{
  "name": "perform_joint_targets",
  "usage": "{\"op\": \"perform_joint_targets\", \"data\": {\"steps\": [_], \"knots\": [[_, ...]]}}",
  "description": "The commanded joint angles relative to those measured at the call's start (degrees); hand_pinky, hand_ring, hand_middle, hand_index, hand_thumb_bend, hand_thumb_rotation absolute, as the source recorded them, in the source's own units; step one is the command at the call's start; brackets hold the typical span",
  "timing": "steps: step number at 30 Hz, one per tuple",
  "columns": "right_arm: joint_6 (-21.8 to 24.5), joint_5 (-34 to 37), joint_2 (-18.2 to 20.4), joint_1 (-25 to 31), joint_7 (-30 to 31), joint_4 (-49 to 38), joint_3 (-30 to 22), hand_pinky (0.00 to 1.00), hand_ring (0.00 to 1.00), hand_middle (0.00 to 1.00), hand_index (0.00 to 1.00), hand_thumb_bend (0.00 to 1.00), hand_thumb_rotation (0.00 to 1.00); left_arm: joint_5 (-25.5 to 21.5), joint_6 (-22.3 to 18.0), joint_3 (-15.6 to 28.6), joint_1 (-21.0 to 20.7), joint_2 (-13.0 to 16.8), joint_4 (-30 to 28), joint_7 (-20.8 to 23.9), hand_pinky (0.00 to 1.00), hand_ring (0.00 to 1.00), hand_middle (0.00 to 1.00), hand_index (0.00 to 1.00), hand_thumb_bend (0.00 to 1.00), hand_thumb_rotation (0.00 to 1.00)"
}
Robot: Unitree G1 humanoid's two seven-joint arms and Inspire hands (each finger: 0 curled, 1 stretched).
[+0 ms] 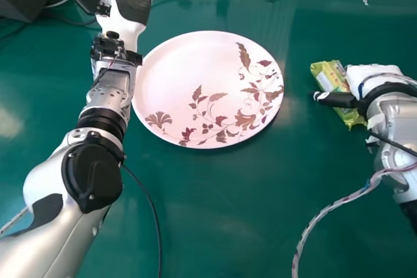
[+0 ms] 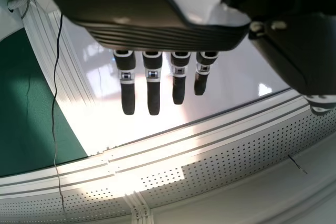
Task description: Pick up biscuit and place it in the plate
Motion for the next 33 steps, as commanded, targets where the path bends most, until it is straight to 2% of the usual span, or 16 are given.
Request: {"op": "perform_joint_targets", "data": {"steps": [1, 6, 10, 14, 23, 31, 33], "knots": [[-1.0, 1.4, -0.3, 1.5, 0.0, -0.5, 0.4, 0.60, 0.83, 1.00, 1.00, 0.77, 0.37, -1.0, 0.6, 1.0, -0.5, 0.2, 0.0, 0.2, 0.80, 0.84, 0.95, 0.99, 1.00, 0.67], [-1.3, 1.8, -0.9, 1.9, -0.6, -1.2, 0.3, 0.55, 0.73, 1.00, 1.00, 0.75, 0.29, -1.6, 1.2, 1.5, -0.7, 0.4, 0.1, 1.3, 0.81, 0.84, 0.95, 0.99, 1.00, 0.68], [-1.5, 2.1, -1.0, 2.2, -0.8, -1.7, 0.2, 0.48, 0.67, 1.00, 1.00, 0.75, 0.10, -2.4, 2.1, 2.3, -0.7, 0.5, 0.2, 2.1, 0.81, 0.83, 0.95, 0.98, 1.00, 0.67], [-1.4, 2.1, -1.1, 2.2, -0.7, -2.2, 0.2, 0.43, 0.59, 0.98, 1.00, 0.68, 0.02, -2.0, 1.9, 2.0, -0.5, 0.4, 0.0, 1.7, 0.81, 0.83, 0.95, 0.99, 1.00, 0.67], [-2.3, 2.7, -1.8, 2.6, -1.6, -2.8, 0.0, 0.38, 0.50, 0.95, 1.00, 0.57, 0.00, -2.6, 4.9, 2.6, -0.5, 0.8, 0.0, 2.2, 0.79, 0.81, 0.94, 0.98, 1.00, 0.67], [-2.5, 3.2, -2.0, 2.9, -1.9, -3.4, -0.5, 0.34, 0.50, 0.93, 1.00, 0.48, 0.00, -2.8, 6.3, 3.2, -0.6, 1.0, 0.0, 3.2, 0.78, 0.81, 0.94, 0.97, 1.00, 0.68], [-2.5, 3.2, -2.0, 2.9, -1.9, -3.5, -0.5, 0.37, 0.53, 0.91, 1.00, 0.43, 0.00, -2.9, 6.5, 3.4, -0.6, 0.9, 0.0, 2.7, 0.79, 0.81, 0.94, 0.97, 1.00, 0.68]]}}
